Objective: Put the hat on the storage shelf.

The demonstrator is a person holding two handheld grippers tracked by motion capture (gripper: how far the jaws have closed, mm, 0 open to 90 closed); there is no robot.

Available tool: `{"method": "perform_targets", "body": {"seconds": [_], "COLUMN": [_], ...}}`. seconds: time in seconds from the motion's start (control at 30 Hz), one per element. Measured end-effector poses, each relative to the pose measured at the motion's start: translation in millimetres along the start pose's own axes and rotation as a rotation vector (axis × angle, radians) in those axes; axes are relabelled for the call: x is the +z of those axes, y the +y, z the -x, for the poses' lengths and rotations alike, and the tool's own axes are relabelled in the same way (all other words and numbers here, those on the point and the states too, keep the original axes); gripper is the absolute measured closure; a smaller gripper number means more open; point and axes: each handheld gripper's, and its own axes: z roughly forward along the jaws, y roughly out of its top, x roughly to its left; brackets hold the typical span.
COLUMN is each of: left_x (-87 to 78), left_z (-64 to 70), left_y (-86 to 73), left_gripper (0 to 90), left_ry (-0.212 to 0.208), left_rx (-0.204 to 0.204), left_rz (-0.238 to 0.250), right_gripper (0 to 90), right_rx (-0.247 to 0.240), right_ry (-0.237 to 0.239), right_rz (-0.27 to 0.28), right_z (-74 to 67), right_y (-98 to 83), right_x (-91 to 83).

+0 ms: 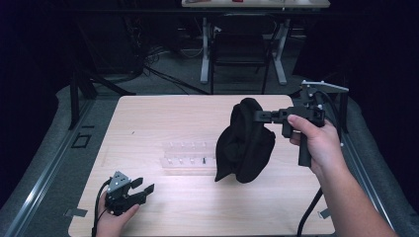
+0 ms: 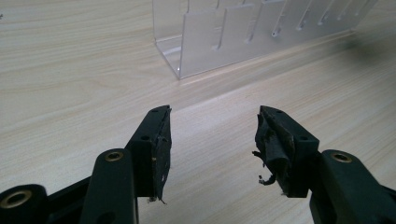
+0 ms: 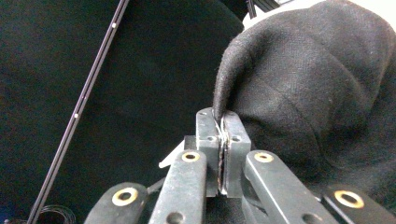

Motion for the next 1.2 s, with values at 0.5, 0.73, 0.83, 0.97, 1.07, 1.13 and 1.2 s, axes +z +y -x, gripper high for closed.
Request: {"method": "perform_targets", "body": {"seconds": [0.5, 0.73, 0.83, 0.97, 1.07, 1.13, 1.2], "left_x": [-0.5, -1.0, -1.1, -0.4, -0.7, -0.8, -0.6], "left_z": [1.4, 0.8, 0.8, 0.4, 0.4, 0.3, 0.3], "left_y": [1.0, 1.1, 1.4, 1.1, 1.3, 1.4, 1.4], "left_gripper": [45.7, 45.8, 45.7, 45.7, 45.8, 45.7, 45.7], "left_ry": [-0.005, -0.004, -0.007, -0.008, -0.008, -0.008, -0.008], "left_rx": [0.003, -0.003, -0.004, -0.006, -0.006, -0.005, -0.007], "left_rz": [0.007, 0.003, 0.0, 0.004, 0.004, 0.005, 0.005], "right_gripper": [88.3, 88.3, 88.3, 88.3, 88.3, 88.3, 88.3], "right_rx": [0.004, 0.01, 0.007, -0.003, -0.016, -0.016, -0.022], "right_ry": [-0.021, -0.019, -0.021, -0.028, -0.039, -0.035, -0.034], "right_rz": [0.02, 0.016, 0.013, 0.013, 0.016, 0.019, 0.018], "right_z": [0.7, 1.1, 0.7, 0.1, 0.6, 1.3, 2.1], "right_y": [15.3, 21.1, 24.3, 29.1, 32.2, 34.1, 35.6], "right_x": [15.1, 24.7, 28.8, 34.1, 38.4, 41.6, 44.3]}}
